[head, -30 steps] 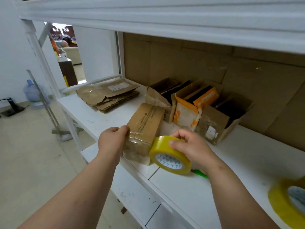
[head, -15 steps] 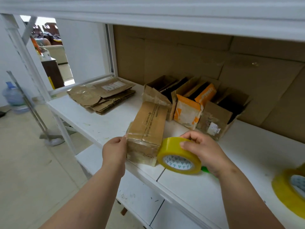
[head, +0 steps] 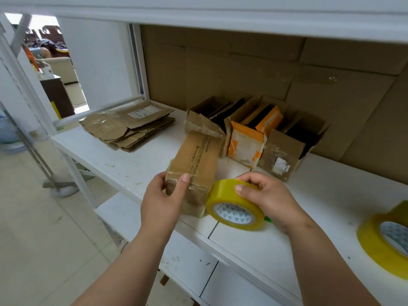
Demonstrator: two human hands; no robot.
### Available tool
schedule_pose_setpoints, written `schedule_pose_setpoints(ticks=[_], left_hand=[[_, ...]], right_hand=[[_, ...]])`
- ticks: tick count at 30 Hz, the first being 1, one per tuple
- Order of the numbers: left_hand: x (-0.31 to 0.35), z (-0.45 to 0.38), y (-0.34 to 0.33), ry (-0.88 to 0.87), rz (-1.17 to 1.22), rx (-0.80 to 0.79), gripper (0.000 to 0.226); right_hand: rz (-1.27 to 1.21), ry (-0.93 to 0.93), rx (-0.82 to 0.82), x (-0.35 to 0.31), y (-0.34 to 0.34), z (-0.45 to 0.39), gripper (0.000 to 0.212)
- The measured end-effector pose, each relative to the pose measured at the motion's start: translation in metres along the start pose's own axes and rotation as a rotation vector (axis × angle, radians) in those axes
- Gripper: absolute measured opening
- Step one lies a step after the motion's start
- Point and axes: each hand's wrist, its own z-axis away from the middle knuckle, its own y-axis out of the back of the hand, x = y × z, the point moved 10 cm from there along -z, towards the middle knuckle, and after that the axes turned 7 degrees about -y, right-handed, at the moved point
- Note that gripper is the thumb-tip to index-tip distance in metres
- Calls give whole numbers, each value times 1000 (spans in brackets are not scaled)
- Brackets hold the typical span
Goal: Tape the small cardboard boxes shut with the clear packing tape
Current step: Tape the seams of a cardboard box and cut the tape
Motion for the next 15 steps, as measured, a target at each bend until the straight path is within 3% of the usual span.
schedule_pose_setpoints(ticks=[3, 8, 12, 15], left_hand=[[5, -13, 9, -9, 76, -6, 21], [-6, -51, 30, 99, 245, -80, 46], [-27, -54, 38, 108, 202, -152, 45], [-28, -51, 39, 73, 190, -148, 41]], right_hand=[[-8, 7, -74, -7, -21, 1, 8], [-219, -21, -283, -11, -69, 8, 40], [-246, -27, -243, -6, -76, 3, 39], [-187, -59, -196, 1, -72, 0, 27]])
